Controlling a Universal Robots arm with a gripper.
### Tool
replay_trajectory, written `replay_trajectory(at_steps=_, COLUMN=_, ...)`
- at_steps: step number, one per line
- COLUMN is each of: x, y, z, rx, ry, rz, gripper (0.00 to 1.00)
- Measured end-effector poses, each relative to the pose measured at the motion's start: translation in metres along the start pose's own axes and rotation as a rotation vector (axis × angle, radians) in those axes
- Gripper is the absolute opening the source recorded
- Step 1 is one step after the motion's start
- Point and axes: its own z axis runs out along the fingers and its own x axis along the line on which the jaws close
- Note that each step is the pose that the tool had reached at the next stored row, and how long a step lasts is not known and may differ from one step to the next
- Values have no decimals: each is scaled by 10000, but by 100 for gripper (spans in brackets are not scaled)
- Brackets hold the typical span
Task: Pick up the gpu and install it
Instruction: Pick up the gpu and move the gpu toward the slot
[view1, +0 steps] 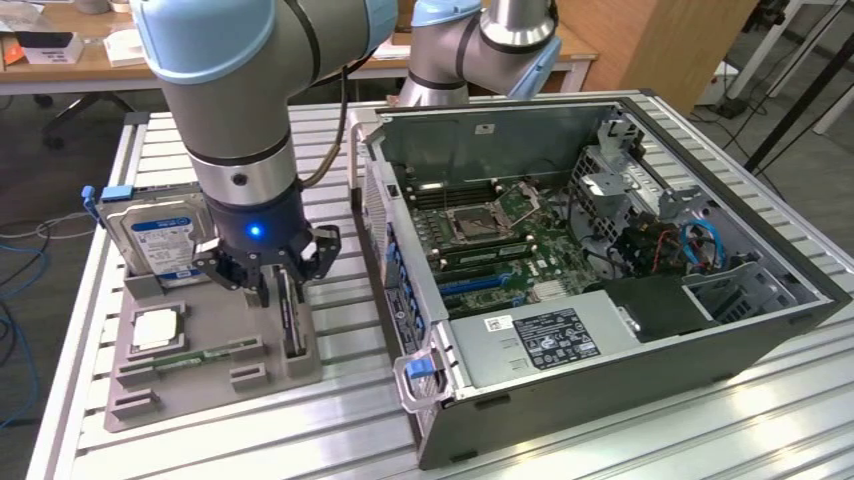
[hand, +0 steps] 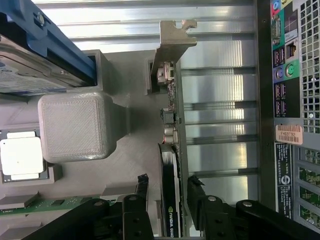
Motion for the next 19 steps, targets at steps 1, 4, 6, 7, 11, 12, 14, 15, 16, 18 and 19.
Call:
replay_trajectory(at_steps=1, x=-1, y=1, z=1, rx=0, ry=0, rz=2, gripper=44)
replay_trajectory(at_steps=4, x=-9, y=0, z=4, rx=0, ry=0, rz=0, gripper=44)
replay_trajectory(at_steps=6, x=-16, y=1, z=5, rx=0, ry=-1, rz=0, gripper=44)
replay_trajectory(at_steps=7, x=-16, y=1, z=4, rx=1, ry=0, rz=1, gripper=44)
replay_trajectory(at_steps=11, x=-17, y=1, z=4, rx=-2, ry=1, rz=0, gripper=44)
replay_trajectory(at_steps=12, x=-17, y=1, z=4, rx=-4, ry=1, rz=0, gripper=44)
replay_trajectory(at_steps=14, x=-17, y=1, z=4, rx=-5, ry=0, rz=0, gripper=36)
replay_trajectory(at_steps=15, x=-17, y=1, z=4, rx=-6, ry=1, rz=0, gripper=36)
replay_trajectory(at_steps=16, x=-17, y=1, z=4, rx=-7, ry=1, rz=0, gripper=36)
replay_trajectory(at_steps=18, x=-17, y=1, z=4, rx=-8, ry=1, rz=1, gripper=29)
replay_trajectory(at_steps=19, x=-17, y=1, z=4, rx=-9, ry=1, rz=0, gripper=29)
